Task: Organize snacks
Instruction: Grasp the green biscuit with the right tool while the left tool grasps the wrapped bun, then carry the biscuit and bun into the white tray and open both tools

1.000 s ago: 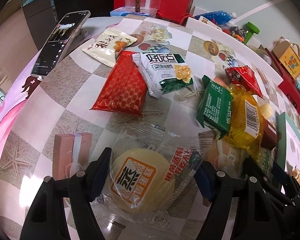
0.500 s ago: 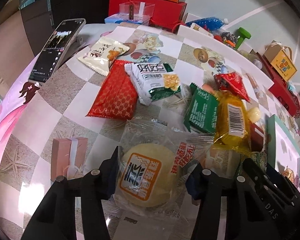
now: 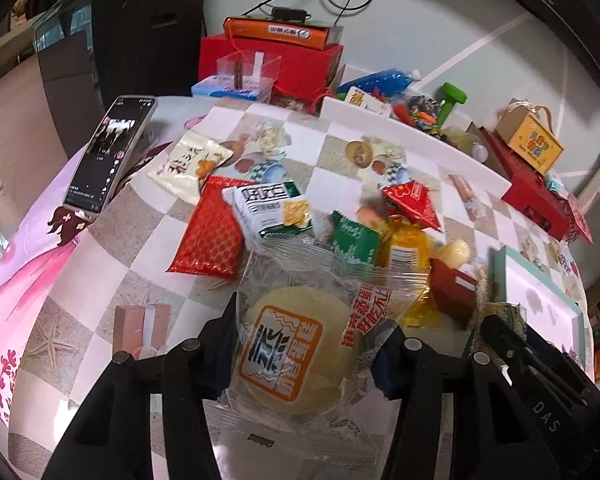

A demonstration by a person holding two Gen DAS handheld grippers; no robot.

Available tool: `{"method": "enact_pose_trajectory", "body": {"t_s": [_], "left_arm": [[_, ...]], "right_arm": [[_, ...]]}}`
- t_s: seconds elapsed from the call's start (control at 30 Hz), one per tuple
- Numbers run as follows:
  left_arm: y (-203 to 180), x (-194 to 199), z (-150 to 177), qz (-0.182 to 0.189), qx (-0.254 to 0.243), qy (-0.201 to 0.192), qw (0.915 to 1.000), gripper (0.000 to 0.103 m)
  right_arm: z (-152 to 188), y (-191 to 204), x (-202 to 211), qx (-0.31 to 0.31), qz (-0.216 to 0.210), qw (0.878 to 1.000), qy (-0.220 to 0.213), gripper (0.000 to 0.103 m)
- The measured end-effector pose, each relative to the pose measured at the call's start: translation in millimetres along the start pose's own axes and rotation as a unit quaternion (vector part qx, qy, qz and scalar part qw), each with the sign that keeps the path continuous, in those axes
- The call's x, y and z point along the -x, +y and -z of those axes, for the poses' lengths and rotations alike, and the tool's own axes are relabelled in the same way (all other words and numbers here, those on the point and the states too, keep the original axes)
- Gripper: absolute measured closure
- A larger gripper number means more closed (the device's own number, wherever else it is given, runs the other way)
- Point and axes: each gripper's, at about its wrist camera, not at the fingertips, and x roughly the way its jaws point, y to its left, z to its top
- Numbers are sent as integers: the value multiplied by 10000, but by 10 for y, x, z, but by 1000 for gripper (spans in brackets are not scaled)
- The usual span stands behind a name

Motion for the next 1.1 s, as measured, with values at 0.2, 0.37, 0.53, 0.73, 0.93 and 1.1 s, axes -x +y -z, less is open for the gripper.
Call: {"method": "enact_pose_trajectory", "body": {"t_s": [0.2,0.37,0.53,0.73,0.93,1.1], "left_arm": [[-162,42,-16,82,-149,-73,9998,47],[-372,50,-39,226,-324,-118,9992,47],[-674,46,-76,453,-614,-117,9970,47],[-1128,30,-59,840,-1066,-45,9907,47],[-1521,-47,-48,1188,-1357,102,9836,47],[-1926,-153,-56,1412,-1678,149,9755,47]], "right_arm": [[-47,-104,113,-109,3,9998,-150,46],[-104,-293,197,-238,160,9992,-265,46],[-147,-623,263,-585,384,9969,-362,46],[-182,-1085,381,-1014,755,9906,-515,46],[-163,-1613,489,-1600,1113,9788,-627,46],[-62,-2063,548,-2156,1434,9635,-687,46]]}}
